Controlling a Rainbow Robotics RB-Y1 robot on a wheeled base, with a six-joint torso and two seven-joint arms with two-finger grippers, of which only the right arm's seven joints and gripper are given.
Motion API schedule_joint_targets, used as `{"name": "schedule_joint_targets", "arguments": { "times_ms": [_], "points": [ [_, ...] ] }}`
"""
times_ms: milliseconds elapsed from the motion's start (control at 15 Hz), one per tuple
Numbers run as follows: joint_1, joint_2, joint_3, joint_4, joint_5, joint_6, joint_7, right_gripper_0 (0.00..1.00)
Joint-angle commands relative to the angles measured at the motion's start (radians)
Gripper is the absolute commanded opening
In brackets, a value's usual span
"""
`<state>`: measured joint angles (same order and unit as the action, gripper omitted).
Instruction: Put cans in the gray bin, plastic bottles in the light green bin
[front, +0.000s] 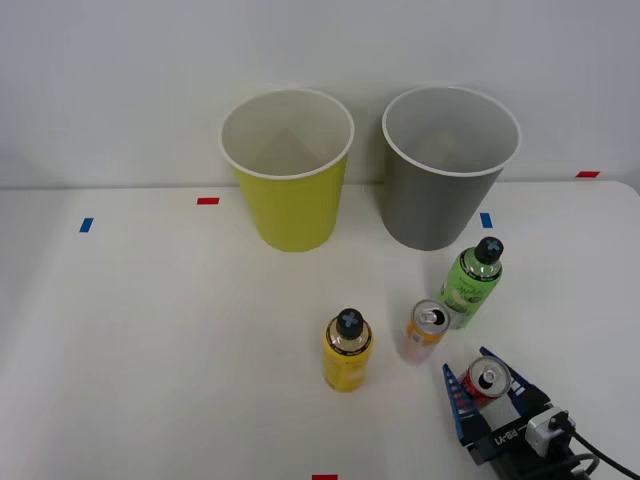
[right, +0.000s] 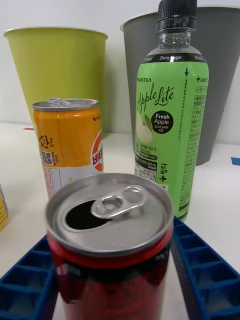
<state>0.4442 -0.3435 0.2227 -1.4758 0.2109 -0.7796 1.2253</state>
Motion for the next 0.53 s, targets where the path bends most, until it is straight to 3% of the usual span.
{"name": "schedule_joint_targets", "arguments": {
  "times_ms": [67,533],
  "points": [
    [0.001,0.001,0.0,-0.001,-0.002,-0.001,0.008,0.0],
    [0.01,0.0,0.0,0.0,-0.033,-0.004,0.016,0.0]
  ]
}}
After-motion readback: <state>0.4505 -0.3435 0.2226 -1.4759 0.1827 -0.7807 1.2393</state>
